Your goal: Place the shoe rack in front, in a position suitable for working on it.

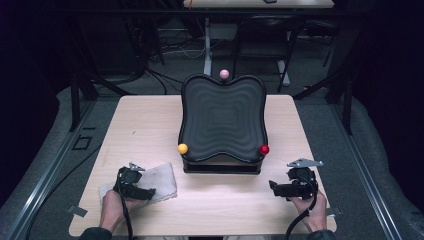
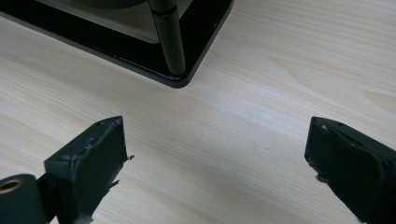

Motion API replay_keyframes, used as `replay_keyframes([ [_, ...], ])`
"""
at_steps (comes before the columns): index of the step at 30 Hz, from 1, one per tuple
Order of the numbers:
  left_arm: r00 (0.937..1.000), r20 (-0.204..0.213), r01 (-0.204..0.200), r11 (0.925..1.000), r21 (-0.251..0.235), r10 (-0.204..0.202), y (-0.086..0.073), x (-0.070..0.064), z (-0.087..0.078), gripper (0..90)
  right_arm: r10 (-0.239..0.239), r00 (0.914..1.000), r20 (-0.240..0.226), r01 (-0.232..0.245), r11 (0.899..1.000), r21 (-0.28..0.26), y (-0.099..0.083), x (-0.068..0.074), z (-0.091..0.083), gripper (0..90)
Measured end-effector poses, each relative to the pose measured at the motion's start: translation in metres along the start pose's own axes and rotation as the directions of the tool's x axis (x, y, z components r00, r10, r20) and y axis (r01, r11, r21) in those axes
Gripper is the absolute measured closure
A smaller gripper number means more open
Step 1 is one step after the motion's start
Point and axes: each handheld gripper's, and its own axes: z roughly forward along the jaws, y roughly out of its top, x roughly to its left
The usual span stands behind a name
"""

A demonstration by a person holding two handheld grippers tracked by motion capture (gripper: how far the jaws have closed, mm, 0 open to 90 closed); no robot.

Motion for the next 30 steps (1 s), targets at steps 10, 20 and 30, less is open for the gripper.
replay_keyframes([
  [10,0.9981,-0.029,0.052,0.9973,-0.051,-0.054,-0.006,0.006,-0.008,76.8,-0.027,0.9995,0.015,0.027,1.0,-0.01,0.0,0.003,0.003,13.6],
  [20,0.9863,-0.091,0.12,0.977,-0.176,-0.138,-0.009,0.022,-0.039,83.8,-0.043,0.999,0.011,0.043,0.999,-0.002,0.005,0.005,0.005,13.8],
  [30,0.9404,-0.19,0.234,0.9421,-0.24,-0.282,-0.023,0.062,-0.057,83.7,-0.053,0.9985,0.015,0.053,0.998,-0.025,0.012,0.005,0.003,13.8],
])
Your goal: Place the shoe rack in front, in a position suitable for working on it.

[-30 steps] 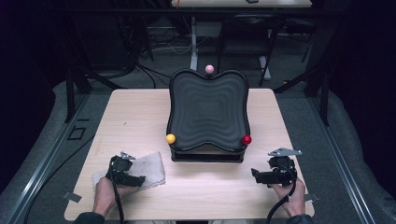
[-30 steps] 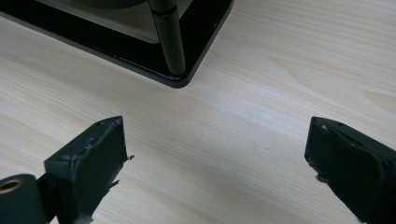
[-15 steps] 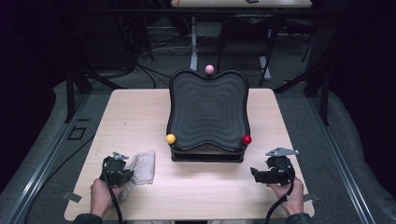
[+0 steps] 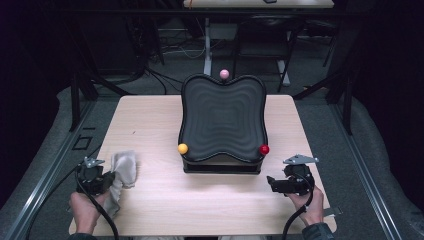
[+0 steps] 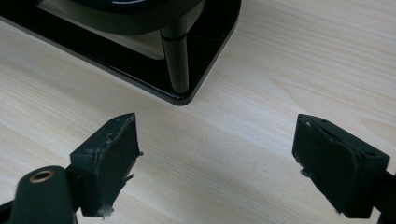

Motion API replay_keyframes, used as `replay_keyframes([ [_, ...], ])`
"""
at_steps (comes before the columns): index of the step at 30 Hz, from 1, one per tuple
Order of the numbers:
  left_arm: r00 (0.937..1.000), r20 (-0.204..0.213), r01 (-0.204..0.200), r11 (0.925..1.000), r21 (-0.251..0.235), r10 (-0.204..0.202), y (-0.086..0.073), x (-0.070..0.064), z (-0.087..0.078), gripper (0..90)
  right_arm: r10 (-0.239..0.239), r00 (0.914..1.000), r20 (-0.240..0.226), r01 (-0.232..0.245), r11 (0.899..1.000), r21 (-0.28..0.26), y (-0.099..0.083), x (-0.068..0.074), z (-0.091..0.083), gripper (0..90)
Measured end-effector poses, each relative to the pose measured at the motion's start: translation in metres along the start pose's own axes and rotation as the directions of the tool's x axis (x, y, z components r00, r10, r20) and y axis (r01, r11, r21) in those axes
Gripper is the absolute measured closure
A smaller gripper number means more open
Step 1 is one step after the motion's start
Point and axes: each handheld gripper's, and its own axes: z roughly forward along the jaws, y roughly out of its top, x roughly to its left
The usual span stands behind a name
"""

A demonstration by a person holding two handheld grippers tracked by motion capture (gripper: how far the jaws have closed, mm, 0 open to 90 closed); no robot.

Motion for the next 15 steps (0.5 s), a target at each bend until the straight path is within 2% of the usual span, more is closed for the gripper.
replay_keyframes([
  [1,0.9994,-0.017,0.03,0.9995,0.013,-0.03,-0.001,0.008,0.004,83.7,-0.001,1.0,0.004,0.001,1.0,-0.003,0.0,0.0,0.0,13.8],
  [2,0.9994,-0.017,0.03,0.9995,0.013,-0.03,-0.001,0.008,0.004,83.7,-0.001,1.0,0.004,0.001,1.0,-0.003,0.0,0.0,0.0,13.8],
  [4,0.9978,-0.036,0.057,0.9977,0.035,-0.056,-0.004,0.015,0.011,83.7,-0.004,1.0,0.009,0.004,1.0,0.003,0.001,0.002,0.0,13.8],
  [5,0.9972,-0.046,0.061,0.9963,0.061,-0.059,-0.005,0.018,0.014,83.6,-0.004,1.0,-0.008,0.004,1.0,-0.001,0.002,0.002,0.0,13.8],
  [6,0.9962,-0.057,0.071,0.9934,0.091,-0.066,-0.008,0.023,0.022,83.5,-0.006,1.0,-0.005,0.006,1.0,-0.005,0.003,0.003,-0.001,13.9],
  [12,0.9946,-0.064,0.09,0.9848,0.149,-0.081,-0.012,0.029,0.034,80.9,0.0,0.9999,-0.012,0.0,1.0,-0.008,0.004,0.002,-0.001,13.9],
  [14,0.9949,-0.066,0.086,0.9846,0.153,-0.076,-0.01,0.029,0.034,76.0,0.004,0.9999,-0.01,-0.004,1.0,-0.018,0.005,0.001,-0.002,13.9],
  [15,0.9951,-0.064,0.085,0.9831,0.162,-0.076,-0.009,0.029,0.034,64.6,0.009,0.9999,-0.011,-0.009,1.0,-0.025,0.006,0.001,-0.005,13.9],
])
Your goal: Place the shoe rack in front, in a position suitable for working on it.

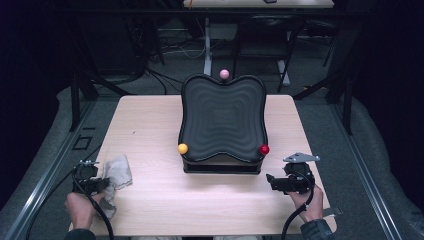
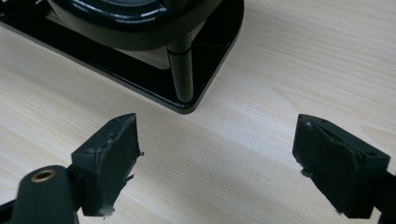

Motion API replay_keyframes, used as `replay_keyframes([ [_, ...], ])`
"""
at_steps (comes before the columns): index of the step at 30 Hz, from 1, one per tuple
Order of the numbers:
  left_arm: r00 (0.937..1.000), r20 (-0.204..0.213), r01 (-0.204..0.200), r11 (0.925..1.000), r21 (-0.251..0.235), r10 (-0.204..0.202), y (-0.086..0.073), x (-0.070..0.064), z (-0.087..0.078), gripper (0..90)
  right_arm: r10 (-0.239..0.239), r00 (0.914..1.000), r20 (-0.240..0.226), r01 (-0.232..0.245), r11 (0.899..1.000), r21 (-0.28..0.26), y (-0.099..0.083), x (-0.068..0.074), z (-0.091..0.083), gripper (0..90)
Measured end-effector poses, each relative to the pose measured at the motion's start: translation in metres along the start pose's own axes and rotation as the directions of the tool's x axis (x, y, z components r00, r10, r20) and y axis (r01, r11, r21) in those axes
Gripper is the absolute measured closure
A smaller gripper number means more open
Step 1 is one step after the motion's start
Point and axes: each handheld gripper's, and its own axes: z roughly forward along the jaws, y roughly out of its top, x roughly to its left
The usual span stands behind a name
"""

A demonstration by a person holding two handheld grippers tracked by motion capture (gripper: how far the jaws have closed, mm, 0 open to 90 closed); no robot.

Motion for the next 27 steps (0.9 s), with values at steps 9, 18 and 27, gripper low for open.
replay_keyframes([
  [9,0.9997,-0.007,-0.024,0.997,-0.073,0.024,0.013,0.001,-0.022,21.1,0.023,0.999,-0.037,-0.025,0.999,-0.037,0.01,-0.001,-0.006,12.7],
  [18,0.9942,0.056,-0.081,0.9832,-0.163,0.092,0.026,-0.019,-0.035,13.3,-0.026,0.9991,-0.034,0.024,0.997,-0.067,0.024,0.008,-0.009,11.4],
  [27,0.9679,0.144,-0.175,0.9633,-0.203,0.206,0.04,-0.066,-0.047,0.8,-0.037,0.9985,-0.042,0.033,0.995,-0.094,0.038,0.01,-0.014,10.2],
])
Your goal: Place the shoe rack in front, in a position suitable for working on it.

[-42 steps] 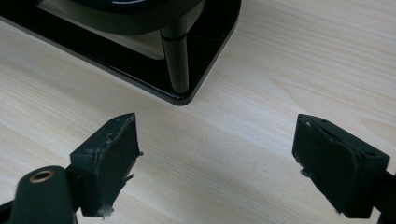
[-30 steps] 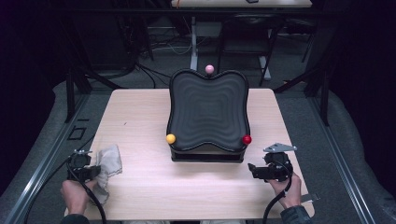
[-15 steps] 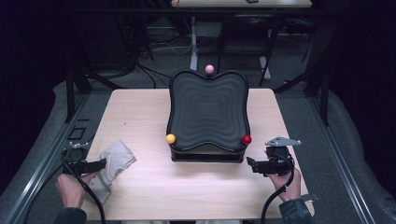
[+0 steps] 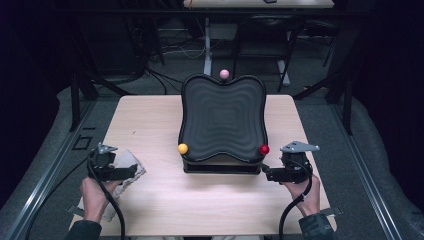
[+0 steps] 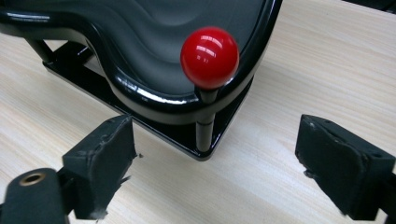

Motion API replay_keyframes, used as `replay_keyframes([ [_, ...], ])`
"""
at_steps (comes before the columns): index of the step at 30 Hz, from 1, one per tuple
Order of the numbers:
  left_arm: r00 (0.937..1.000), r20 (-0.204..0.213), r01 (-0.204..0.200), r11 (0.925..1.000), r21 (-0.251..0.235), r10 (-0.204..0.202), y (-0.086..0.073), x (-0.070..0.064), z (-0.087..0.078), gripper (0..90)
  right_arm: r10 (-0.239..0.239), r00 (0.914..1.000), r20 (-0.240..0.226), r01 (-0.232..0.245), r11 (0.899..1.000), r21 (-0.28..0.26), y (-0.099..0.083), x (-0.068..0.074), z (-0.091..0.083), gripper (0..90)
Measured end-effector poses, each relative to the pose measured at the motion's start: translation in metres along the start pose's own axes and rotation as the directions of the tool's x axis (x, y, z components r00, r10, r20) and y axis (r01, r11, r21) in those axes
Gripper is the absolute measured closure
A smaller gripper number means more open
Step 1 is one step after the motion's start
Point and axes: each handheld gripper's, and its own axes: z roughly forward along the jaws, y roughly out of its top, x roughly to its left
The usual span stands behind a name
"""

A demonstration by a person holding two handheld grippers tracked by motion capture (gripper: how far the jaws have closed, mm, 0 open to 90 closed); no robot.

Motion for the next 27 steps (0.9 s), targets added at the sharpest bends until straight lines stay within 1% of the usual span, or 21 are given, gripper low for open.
replay_keyframes([
  [3,0.9979,0.054,-0.035,0.999,-0.027,0.036,0.008,-0.016,0.003,0.1,0.004,0.9999,0.01,-0.004,1.0,-0.005,0.004,-0.001,0.0,8.0],
  [4,0.9958,0.077,-0.046,0.9981,-0.04,0.049,0.011,-0.02,0.004,0.0,0.005,0.9999,-0.009,-0.006,1.0,-0.008,0.005,-0.002,0.001,5.2],
  [5,0.9942,0.086,-0.061,0.9968,-0.052,0.065,0.014,-0.025,0.005,0.0,0.012,0.9999,0.001,-0.012,1.0,-0.016,0.008,-0.001,0.003,0.2],
  [6,0.9903,0.111,-0.076,0.9947,-0.069,0.084,0.019,-0.033,0.008,0.0,0.011,0.9999,0.001,-0.011,1.0,-0.015,0.01,0.0,0.004,0.6],
  [8,0.9887,0.124,-0.076,0.9944,-0.073,0.084,0.022,-0.038,0.01,0.0,0.01,0.9999,0.003,-0.01,1.0,-0.029,0.014,0.001,0.007,5.9],
  [9,0.9827,0.153,-0.093,0.9922,-0.083,0.104,0.026,-0.046,0.013,0.0,0.008,1.0,0.001,-0.008,0.999,-0.033,0.015,0.001,0.008,8.9],
  [10,0.9827,0.153,-0.093,0.9922,-0.083,0.104,0.026,-0.046,0.013,0.1,0.008,1.0,0.001,-0.008,0.999,-0.033,0.015,0.001,0.008,8.9],
  [11,0.9803,0.163,-0.098,0.9911,-0.09,0.112,0.029,-0.05,0.015,0.1,0.005,1.0,-0.002,-0.005,0.999,-0.035,0.017,0.001,0.01,11.9],
  [12,0.9773,0.176,-0.102,0.9902,-0.096,0.117,0.032,-0.054,0.016,0.2,-0.007,0.9999,0.012,0.007,0.999,-0.041,0.019,0.001,0.012,18.4],
  [13,0.9736,0.19,-0.11,0.9891,-0.099,0.127,0.035,-0.058,0.017,0.2,-0.007,0.9999,0.012,0.007,0.999,-0.041,0.019,0.001,0.012,18.4],
  [14,0.9705,0.199,-0.116,0.9875,-0.107,0.135,0.038,-0.062,0.018,0.5,-0.01,0.9996,0.024,0.011,0.999,-0.045,0.021,0.001,0.014,24.5],
  [16,0.9652,0.215,-0.126,0.9852,-0.116,0.149,0.044,-0.07,0.018,1.9,-0.011,0.9999,0.011,0.012,0.999,-0.04,0.022,0.001,0.016,27.9],
  [18,0.9586,0.231,-0.137,0.981,-0.138,0.166,0.05,-0.078,0.018,2.7,-0.014,0.9998,0.017,0.015,0.999,-0.038,0.023,0.001,0.018,30.0],
  [19,0.9501,0.251,-0.149,0.9763,-0.157,0.185,0.055,-0.085,0.018,4.9,-0.023,0.9997,0.012,0.024,0.999,-0.025,0.024,0.002,0.021,33.8],
  [20,0.9501,0.251,-0.149,0.9763,-0.157,0.185,0.055,-0.085,0.018,6.7,-0.023,0.9997,0.012,0.024,0.999,-0.025,0.024,0.002,0.021,33.8],
  [21,0.9453,0.26,-0.156,0.9729,-0.171,0.197,0.057,-0.089,0.017,6.7,-0.03,0.9995,0.012,0.03,0.999,-0.022,0.025,0.003,0.023,37.6],
  [22,0.9383,0.255,-0.185,0.9623,-0.199,0.233,0.06,-0.096,0.015,14.6,-0.043,0.999,0.01,0.043,0.999,-0.013,0.026,0.005,0.026,41.4],
  [23,0.9383,0.255,-0.185,0.9623,-0.199,0.233,0.06,-0.096,0.015,16.1,-0.052,0.9986,0.006,0.052,0.999,-0.012,0.026,0.005,0.028,44.4],
  [24,0.9347,0.255,-0.195,0.9574,-0.213,0.247,0.061,-0.1,0.015,16.1,-0.052,0.9986,0.006,0.052,0.999,-0.012,0.026,0.005,0.028,44.4],
  [26,0.9232,0.263,-0.225,0.949,-0.221,0.28,0.063,-0.105,0.016,26.2,-0.06,0.9982,0.004,0.06,0.998,0.001,0.027,0.007,0.031,46.4],
  [27,0.9141,0.275,-0.237,0.9429,-0.234,0.298,0.063,-0.109,0.017,31.5,-0.081,0.9962,0.031,0.081,0.997,0.0,0.027,0.009,0.032,51.1],
])
